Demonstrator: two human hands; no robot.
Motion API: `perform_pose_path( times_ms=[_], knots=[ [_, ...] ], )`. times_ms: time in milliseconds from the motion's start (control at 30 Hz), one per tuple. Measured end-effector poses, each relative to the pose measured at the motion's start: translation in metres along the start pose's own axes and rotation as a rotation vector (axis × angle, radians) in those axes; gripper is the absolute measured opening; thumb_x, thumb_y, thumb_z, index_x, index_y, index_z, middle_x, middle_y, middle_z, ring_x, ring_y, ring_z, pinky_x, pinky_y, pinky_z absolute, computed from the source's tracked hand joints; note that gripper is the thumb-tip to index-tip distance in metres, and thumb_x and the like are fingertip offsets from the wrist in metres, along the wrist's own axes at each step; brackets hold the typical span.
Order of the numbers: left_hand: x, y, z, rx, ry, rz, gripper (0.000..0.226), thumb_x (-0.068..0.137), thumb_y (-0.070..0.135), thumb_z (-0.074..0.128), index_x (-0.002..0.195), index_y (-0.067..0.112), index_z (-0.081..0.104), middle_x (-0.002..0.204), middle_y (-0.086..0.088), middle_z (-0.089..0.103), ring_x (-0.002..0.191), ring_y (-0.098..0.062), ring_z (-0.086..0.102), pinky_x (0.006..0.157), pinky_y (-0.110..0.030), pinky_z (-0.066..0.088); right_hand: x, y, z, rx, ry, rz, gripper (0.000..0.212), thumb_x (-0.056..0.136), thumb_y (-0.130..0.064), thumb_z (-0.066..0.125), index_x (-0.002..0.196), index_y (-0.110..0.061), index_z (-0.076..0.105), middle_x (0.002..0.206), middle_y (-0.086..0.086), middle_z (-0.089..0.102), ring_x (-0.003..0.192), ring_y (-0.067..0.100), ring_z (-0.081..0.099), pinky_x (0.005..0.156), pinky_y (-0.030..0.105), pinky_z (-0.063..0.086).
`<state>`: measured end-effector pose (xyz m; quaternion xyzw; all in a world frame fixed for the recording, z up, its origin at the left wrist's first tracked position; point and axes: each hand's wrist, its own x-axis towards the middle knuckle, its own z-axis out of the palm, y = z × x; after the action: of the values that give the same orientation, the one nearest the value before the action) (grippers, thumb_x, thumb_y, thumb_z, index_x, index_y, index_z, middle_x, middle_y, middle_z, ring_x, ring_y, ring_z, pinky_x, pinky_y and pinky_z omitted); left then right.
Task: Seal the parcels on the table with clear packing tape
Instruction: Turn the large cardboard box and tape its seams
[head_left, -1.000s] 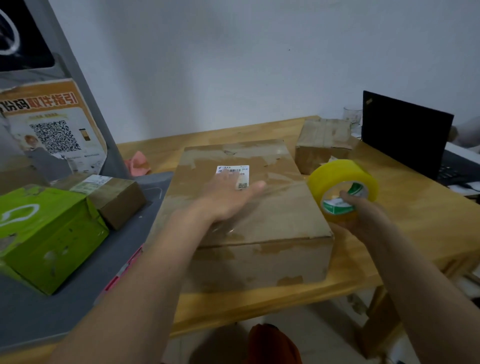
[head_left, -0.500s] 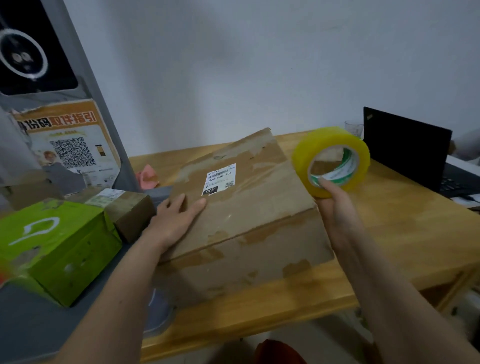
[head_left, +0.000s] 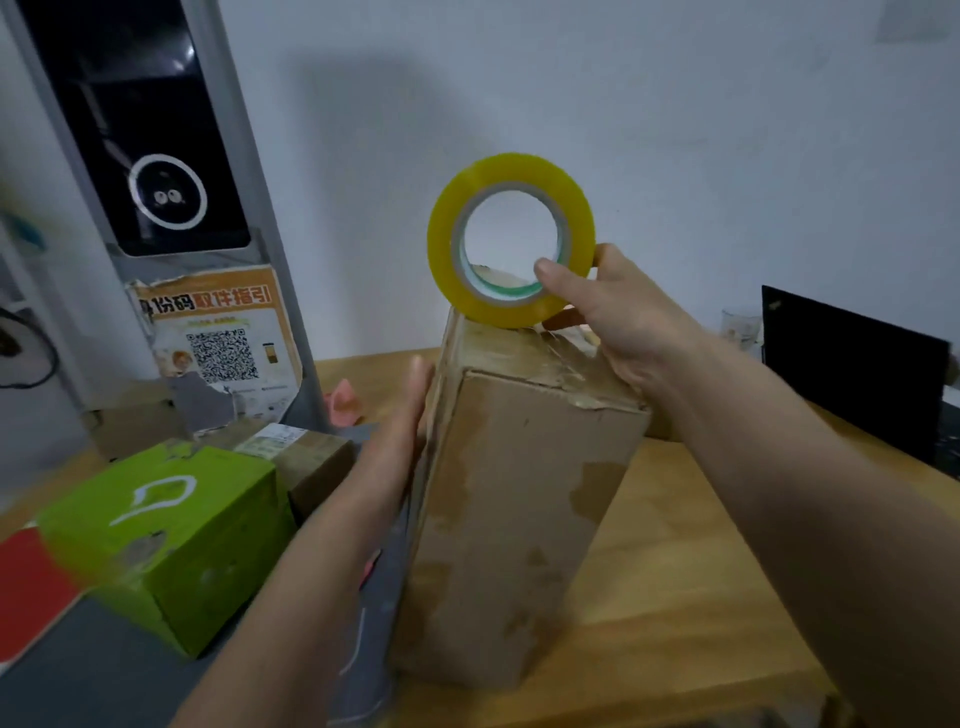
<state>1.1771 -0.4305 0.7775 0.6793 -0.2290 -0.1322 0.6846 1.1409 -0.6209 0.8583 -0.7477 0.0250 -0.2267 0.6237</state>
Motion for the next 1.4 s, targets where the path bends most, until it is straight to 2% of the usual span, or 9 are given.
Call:
perform_pose_path(
  times_ms=[100, 300, 433, 600, 800, 1000, 1100, 1233, 1400],
  knots=[
    [0.018, 0.032, -0.009, 0.154, -0.031, 0.244, 0.07, 0.077, 0.071, 0.066, 0.14, 0.049, 0.044, 0.148, 0.013, 0.05, 0.136, -0.013, 0.046, 0.116, -0.055, 0.028, 0.002, -0.004, 0.013, -0.07, -0.005, -0.021, 0.028, 0.093, -0.04, 0.061, 0.107, -0.021, 0.047, 0.116, 0.009, 0.061, 0.102, 0.025, 0.061, 0.089, 0.039, 0.05],
    [0.028, 0.06, -0.018, 0.296, -0.199, 0.144, 0.089, 0.064, 0.055, 0.075, 0.143, 0.042, 0.035, 0.145, 0.015, 0.045, 0.136, -0.015, 0.043, 0.117, -0.047, 0.032, 0.003, -0.006, 0.012, -0.181, 0.036, -0.046, 0.028, 0.097, -0.038, 0.055, 0.114, -0.017, 0.05, 0.114, 0.011, 0.063, 0.103, 0.027, 0.062, 0.085, 0.043, 0.052],
    [0.024, 0.071, -0.03, 0.455, -0.268, 0.087, 0.055, 0.074, 0.054, 0.059, 0.123, 0.059, 0.034, 0.124, 0.039, 0.037, 0.12, 0.01, 0.041, 0.103, -0.02, 0.033, 0.002, -0.001, -0.022, 0.105, 0.061, 0.101, 0.027, 0.101, -0.025, 0.051, 0.125, -0.012, 0.054, 0.113, 0.011, 0.065, 0.101, 0.027, 0.066, 0.07, 0.047, 0.059],
    [0.017, 0.065, -0.039, 0.44, -0.213, 0.006, 0.051, 0.063, 0.071, 0.063, 0.104, 0.075, 0.033, 0.142, 0.03, 0.032, 0.13, -0.015, 0.041, 0.098, -0.041, 0.04, 0.003, 0.013, -0.033, 0.184, 0.264, 0.111, 0.033, 0.098, -0.033, 0.056, 0.127, -0.017, 0.053, 0.123, 0.007, 0.061, 0.106, 0.022, 0.062, 0.073, 0.04, 0.058],
    [0.016, 0.058, -0.035, 0.349, -0.162, 0.019, 0.088, 0.07, 0.059, 0.056, 0.15, 0.052, 0.017, 0.139, 0.03, 0.031, 0.117, 0.001, 0.044, 0.082, -0.032, 0.045, 0.001, 0.026, -0.009, 0.434, 0.246, 0.214, 0.03, 0.085, -0.007, 0.072, 0.112, -0.008, 0.059, 0.104, 0.015, 0.068, 0.086, 0.026, 0.068, 0.06, 0.037, 0.059],
    [0.009, 0.07, -0.032, 0.504, -0.196, 0.026, 0.034, 0.075, 0.063, 0.045, 0.102, 0.073, 0.027, 0.119, 0.041, 0.034, 0.118, -0.006, 0.047, 0.094, -0.042, 0.045, 0.005, 0.028, -0.039, 0.363, 0.306, 0.198, 0.022, 0.09, 0.002, 0.061, 0.108, -0.007, 0.055, 0.107, 0.018, 0.064, 0.082, 0.028, 0.068, 0.048, 0.041, 0.058],
    [0.009, 0.07, -0.036, 0.466, -0.189, 0.038, 0.042, 0.076, 0.062, 0.046, 0.114, 0.067, 0.028, 0.117, 0.042, 0.035, 0.111, 0.002, 0.048, 0.091, -0.038, 0.046, -0.002, 0.064, -0.046, 0.361, 0.334, 0.314, 0.019, 0.092, 0.002, 0.058, 0.108, -0.008, 0.057, 0.116, 0.017, 0.062, 0.083, 0.027, 0.065, 0.046, 0.042, 0.056],
    [0.007, 0.054, -0.035, 0.28, -0.149, -0.13, 0.071, 0.078, 0.066, 0.06, 0.141, 0.042, 0.04, 0.125, 0.015, 0.057, 0.109, -0.013, 0.059, 0.091, -0.04, 0.052, -0.004, 0.105, -0.036, 0.549, 0.276, 0.424, 0.037, 0.092, -0.003, 0.06, 0.128, -0.005, 0.052, 0.119, 0.022, 0.064, 0.089, 0.033, 0.069, 0.05, 0.041, 0.057],
    [-0.001, 0.045, -0.033, 0.099, -0.102, -0.281, 0.055, 0.073, 0.069, 0.056, 0.111, 0.029, 0.063, 0.107, -0.012, 0.071, 0.103, -0.032, 0.063, 0.088, -0.051, 0.052, 0.0, 0.103, -0.027, 0.609, 0.29, 0.412, 0.041, 0.091, 0.0, 0.059, 0.131, -0.002, 0.05, 0.116, 0.023, 0.064, 0.077, 0.031, 0.071, 0.05, 0.037, 0.056]
  ],
)
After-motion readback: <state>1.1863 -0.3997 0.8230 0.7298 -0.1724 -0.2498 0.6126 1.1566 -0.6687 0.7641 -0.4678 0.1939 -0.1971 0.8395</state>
